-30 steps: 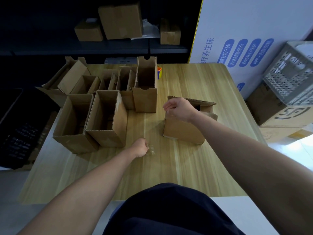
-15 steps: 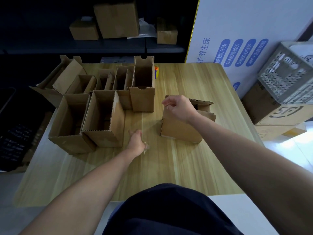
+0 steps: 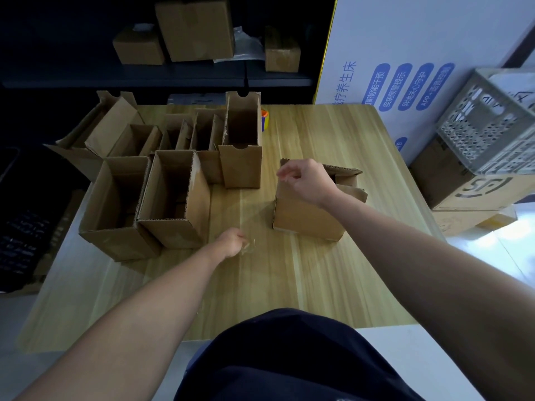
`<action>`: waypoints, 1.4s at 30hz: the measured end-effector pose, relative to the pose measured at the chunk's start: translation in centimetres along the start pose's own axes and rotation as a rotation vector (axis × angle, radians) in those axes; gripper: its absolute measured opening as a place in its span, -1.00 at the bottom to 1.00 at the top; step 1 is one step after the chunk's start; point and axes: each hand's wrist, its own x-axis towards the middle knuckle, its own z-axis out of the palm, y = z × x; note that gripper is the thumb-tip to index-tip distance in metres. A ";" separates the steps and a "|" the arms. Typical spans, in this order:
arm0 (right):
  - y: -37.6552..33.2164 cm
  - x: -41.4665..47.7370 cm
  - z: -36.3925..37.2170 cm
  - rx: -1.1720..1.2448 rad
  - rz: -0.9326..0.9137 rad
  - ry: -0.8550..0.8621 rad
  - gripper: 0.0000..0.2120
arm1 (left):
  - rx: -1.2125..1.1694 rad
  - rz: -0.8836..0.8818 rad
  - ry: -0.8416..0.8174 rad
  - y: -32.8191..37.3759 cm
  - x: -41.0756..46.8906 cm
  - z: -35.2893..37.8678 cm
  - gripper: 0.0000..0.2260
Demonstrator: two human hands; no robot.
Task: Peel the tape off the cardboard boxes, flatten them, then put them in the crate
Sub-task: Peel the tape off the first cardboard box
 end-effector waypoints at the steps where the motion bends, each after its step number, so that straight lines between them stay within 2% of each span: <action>1: 0.0 0.0 0.0 -0.004 0.002 0.003 -0.76 | -0.017 0.009 0.002 -0.2 0.1 0.0 -0.68; 5: 0.1 0.0 -0.1 -0.017 0.003 -0.004 -0.76 | -0.124 0.018 0.084 -0.7 0.3 0.6 -0.62; 13: 0.2 -0.3 -0.2 -0.011 0.011 0.000 -0.74 | 0.123 0.019 0.132 -0.4 0.0 1.3 -0.39; 19: 0.3 -0.4 -0.6 -0.021 0.026 0.013 -0.73 | 0.215 -0.086 0.193 -1.0 0.0 1.2 -0.23; 22: 0.5 -0.4 -0.4 -0.024 0.039 0.022 -0.72 | 0.174 -0.025 0.194 -0.9 -0.3 1.7 -0.40; 24: 0.6 -0.3 -0.2 -0.029 0.041 0.020 -0.74 | 0.147 0.020 0.211 -0.9 -0.6 2.2 -0.76; 25: 0.6 -0.3 -0.1 -0.029 0.040 0.017 -0.74 | 0.146 0.035 0.212 -0.8 -0.7 2.3 -0.86; 30: 0.7 -0.2 -0.1 -0.018 0.044 0.013 -0.74 | 0.120 0.024 0.121 -0.7 -0.6 1.8 -0.83; 42: 0.5 -0.5 -0.2 -0.029 0.007 0.011 -0.71 | 0.043 -0.015 0.084 -1.6 -1.2 1.4 -0.83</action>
